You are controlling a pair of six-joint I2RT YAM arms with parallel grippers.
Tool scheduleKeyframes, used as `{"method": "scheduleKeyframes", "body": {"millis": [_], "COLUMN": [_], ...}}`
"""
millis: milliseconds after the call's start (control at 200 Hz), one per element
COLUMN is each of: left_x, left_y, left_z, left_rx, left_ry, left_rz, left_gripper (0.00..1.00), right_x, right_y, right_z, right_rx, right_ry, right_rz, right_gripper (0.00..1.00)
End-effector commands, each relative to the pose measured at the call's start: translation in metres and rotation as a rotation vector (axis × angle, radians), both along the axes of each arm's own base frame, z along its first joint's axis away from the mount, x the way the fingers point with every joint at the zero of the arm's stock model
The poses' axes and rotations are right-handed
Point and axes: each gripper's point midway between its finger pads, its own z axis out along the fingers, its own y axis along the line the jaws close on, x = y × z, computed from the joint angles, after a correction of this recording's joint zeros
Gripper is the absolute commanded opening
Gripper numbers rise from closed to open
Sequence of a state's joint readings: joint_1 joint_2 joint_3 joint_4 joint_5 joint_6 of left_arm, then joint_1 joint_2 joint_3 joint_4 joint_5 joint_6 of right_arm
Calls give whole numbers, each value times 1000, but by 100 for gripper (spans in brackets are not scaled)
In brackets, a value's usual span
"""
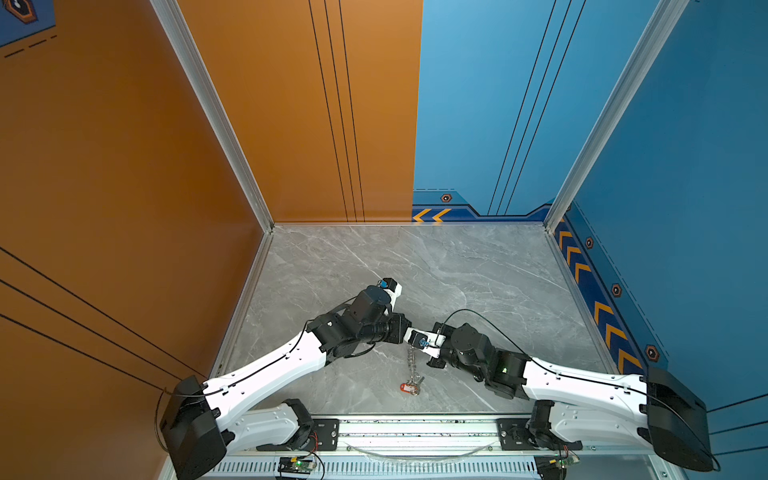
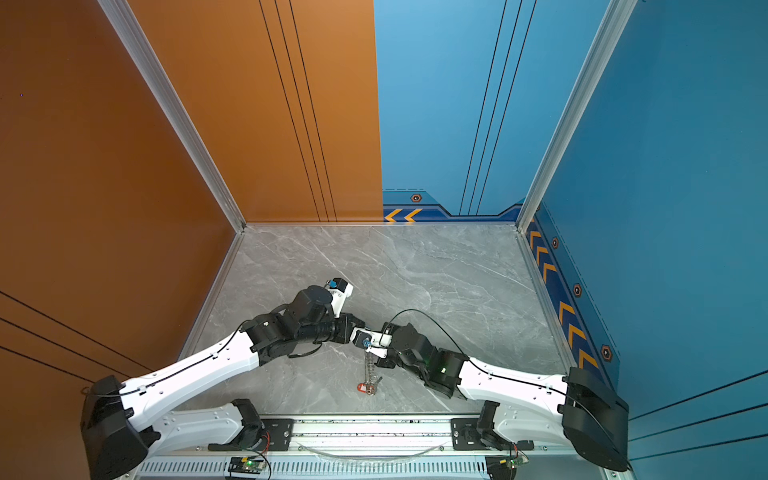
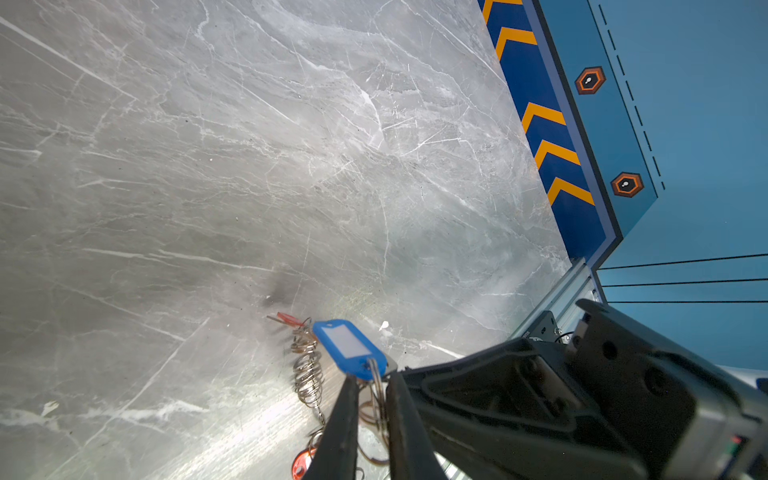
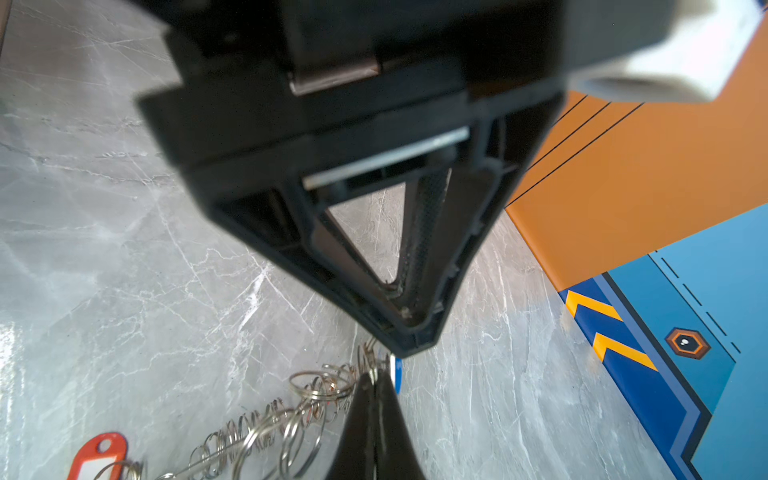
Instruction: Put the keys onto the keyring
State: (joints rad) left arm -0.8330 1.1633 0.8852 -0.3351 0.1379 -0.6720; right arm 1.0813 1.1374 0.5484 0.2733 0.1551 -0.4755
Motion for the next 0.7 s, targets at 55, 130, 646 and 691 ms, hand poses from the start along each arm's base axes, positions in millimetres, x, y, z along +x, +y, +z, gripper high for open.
{"method": "scheduleKeyframes", "body": {"millis": [55,130,646,691], "left_x": [-2,-2,6,8], "left_y": [-5,-5,3,4], "left_z": [4,4,0,0], "left_rx": [6,6,25,26], "left_ry": [8,7,1,5], "left_rz": [-16,-14,32,46], "left_gripper": [13,11,4,4], "right_x": [4,5,9,9], "right_y": [6,6,3,3], "right_z": [18,19,25,27], "right_rx": [33,34,85,106], "right_ry": [-46,-47,-49,-51], "right_rz": [-7,-10,-53,-61], "right_gripper": [0,0,0,0]}}
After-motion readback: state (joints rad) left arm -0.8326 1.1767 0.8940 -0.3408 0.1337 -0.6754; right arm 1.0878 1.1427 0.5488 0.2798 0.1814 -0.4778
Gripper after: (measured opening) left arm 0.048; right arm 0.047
